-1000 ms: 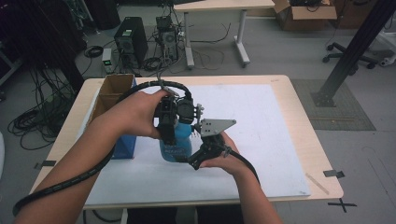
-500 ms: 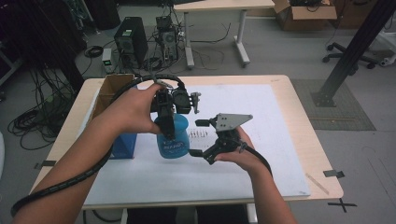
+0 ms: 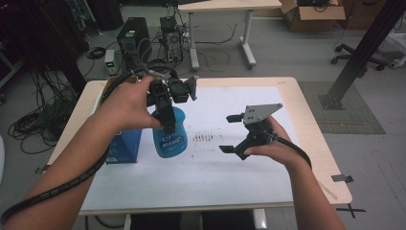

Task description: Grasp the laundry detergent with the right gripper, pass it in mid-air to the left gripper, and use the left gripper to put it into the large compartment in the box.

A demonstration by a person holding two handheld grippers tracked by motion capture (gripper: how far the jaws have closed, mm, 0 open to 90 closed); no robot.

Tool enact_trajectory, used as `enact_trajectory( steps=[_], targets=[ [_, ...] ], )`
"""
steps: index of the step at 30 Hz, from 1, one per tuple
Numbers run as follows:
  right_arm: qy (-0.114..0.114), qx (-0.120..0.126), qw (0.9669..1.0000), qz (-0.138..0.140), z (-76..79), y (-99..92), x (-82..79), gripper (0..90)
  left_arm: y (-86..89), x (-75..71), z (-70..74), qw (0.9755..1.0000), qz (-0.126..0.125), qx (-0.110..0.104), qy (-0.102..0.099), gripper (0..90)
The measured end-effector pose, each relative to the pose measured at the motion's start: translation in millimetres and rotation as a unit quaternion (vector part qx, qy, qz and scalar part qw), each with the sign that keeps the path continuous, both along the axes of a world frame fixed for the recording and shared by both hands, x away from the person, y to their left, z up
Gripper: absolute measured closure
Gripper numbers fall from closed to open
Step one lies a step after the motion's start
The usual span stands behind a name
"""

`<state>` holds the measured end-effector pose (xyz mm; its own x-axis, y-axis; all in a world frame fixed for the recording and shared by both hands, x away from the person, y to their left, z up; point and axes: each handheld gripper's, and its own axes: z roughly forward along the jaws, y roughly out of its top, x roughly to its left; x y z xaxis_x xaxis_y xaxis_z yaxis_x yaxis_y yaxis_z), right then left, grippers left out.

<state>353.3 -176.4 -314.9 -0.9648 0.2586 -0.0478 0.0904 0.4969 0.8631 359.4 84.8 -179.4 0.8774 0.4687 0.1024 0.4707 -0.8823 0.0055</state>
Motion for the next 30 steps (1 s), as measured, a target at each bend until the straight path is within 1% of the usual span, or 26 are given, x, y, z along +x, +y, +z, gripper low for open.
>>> enact_trajectory(
  steps=[3,7,9,13,16,17,18,21,23,24,26,30],
  targets=[
    [0.003,-0.036,0.9993,-0.001,8.1,-8.6,3.8,0.8,8.4,3.3,8.9,0.9996,0.028,-0.010,-0.006,38.0],
    [0.007,-0.080,0.9968,-0.004,18.4,-17.5,9.0,1.4,18.4,7.2,20.2,0.9982,0.057,-0.013,-0.008,38.0],
    [0.013,-0.098,0.9951,-0.004,22.5,-20.7,11.9,1.5,24.0,9.4,25.3,0.9968,0.078,-0.017,-0.008,38.0],
    [0.017,-0.130,0.9913,-0.008,30.1,-25.6,16.3,1.9,37.5,13.4,34.4,0.9942,0.105,-0.021,-0.011,38.0],
    [0.019,-0.156,0.9875,-0.011,34.8,-28.3,18.7,2.2,49.9,16.9,41.0,0.9918,0.125,-0.022,-0.012,38.0],
    [0.020,-0.166,0.9858,-0.013,36.0,-29.0,19.1,2.2,54.6,18.4,43.1,0.9907,0.134,-0.022,-0.012,38.0],
    [0.020,-0.175,0.9843,-0.012,36.7,-29.5,20.1,2.3,59.4,20.0,45.1,0.9889,0.146,-0.023,-0.012,38.0],
    [0.027,-0.208,0.9777,-0.013,39.4,-31.1,21.6,2.4,73.9,24.9,51.7,0.9840,0.177,-0.021,-0.012,38.0],
    [0.033,-0.223,0.9741,-0.012,41.5,-31.6,21.9,2.6,82.5,27.5,56.1,0.9806,0.194,-0.022,-0.014,38.0],
    [0.034,-0.229,0.9728,-0.011,42.4,-31.8,21.9,2.6,86.7,28.9,58.5,0.9787,0.203,-0.023,-0.013,38.0],
    [0.038,-0.239,0.9703,-0.008,43.8,-32.0,22.2,2.6,94.7,31.3,62.7,0.9757,0.217,-0.024,-0.012,38.0],
    [0.043,-0.255,0.9660,-0.005,45.9,-31.2,22.5,2.7,110.2,35.0,70.4,0.9682,0.248,-0.034,-0.011,38.0]
  ],
)
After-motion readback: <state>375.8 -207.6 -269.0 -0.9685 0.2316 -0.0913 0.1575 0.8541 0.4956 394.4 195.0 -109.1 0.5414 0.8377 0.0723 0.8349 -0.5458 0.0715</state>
